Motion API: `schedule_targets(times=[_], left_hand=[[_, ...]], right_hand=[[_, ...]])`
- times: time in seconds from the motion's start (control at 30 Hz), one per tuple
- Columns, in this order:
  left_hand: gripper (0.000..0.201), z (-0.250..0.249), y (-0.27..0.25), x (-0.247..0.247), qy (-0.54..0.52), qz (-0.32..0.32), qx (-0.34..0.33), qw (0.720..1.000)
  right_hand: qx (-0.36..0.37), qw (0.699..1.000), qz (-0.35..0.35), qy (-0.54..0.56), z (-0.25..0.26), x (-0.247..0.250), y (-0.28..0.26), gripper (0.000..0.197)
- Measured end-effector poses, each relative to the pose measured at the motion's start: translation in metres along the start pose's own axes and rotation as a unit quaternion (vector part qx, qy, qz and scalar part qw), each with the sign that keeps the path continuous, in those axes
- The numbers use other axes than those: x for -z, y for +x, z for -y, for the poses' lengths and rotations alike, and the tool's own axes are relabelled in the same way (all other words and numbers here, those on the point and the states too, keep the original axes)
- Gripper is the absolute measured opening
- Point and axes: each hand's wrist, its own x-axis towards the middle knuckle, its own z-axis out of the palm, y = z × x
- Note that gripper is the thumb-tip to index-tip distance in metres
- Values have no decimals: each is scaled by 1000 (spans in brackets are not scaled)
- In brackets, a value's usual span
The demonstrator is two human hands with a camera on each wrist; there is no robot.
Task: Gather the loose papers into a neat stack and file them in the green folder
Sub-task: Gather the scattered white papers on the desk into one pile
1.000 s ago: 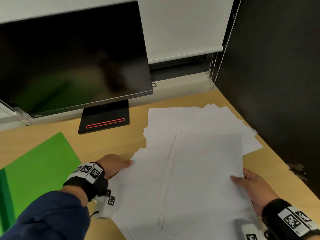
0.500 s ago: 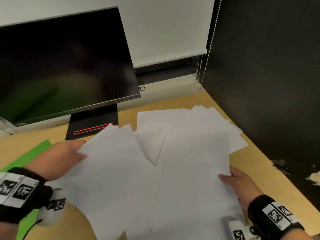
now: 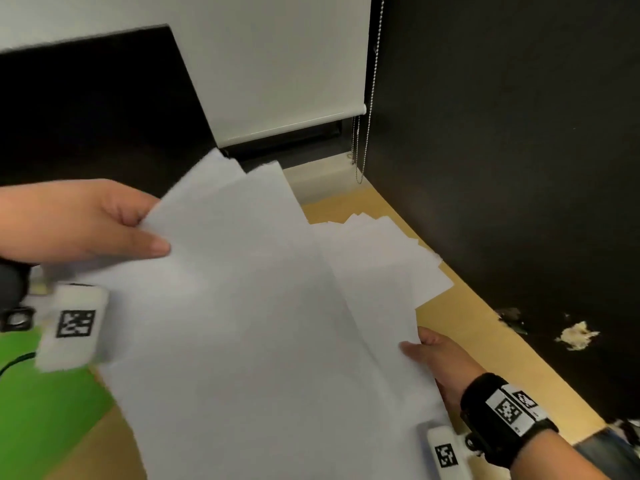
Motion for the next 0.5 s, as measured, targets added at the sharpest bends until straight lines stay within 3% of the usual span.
schedule_targets(times=[0.07,0.13,0.2,0.27,0.37,0.4,0.5], left_hand=[[19,-33,29,-43,58,76,9,995],[19,-56,69,-98,175,75,-9,982],[45,-34,111,-134,273,29,22,961],[70,-8,132,-160,293,2,74,953],[70,29,130,-187,265,10,152,952],[67,38,125,-195,246,9,174,953],[63,52,109,-217,180,-27,171,968]], right_hand=[[-20,999,0,34,2,1,-3,32],[-47,995,3,84,3,2,-4,44],[-58,993,0,105,3,3,-3,55],[-48,994,17,93,4,1,-3,52],[-51,997,26,52,0,0,3,79],[-52,996,34,57,0,0,4,76],[-55,994,54,77,3,-6,5,30]])
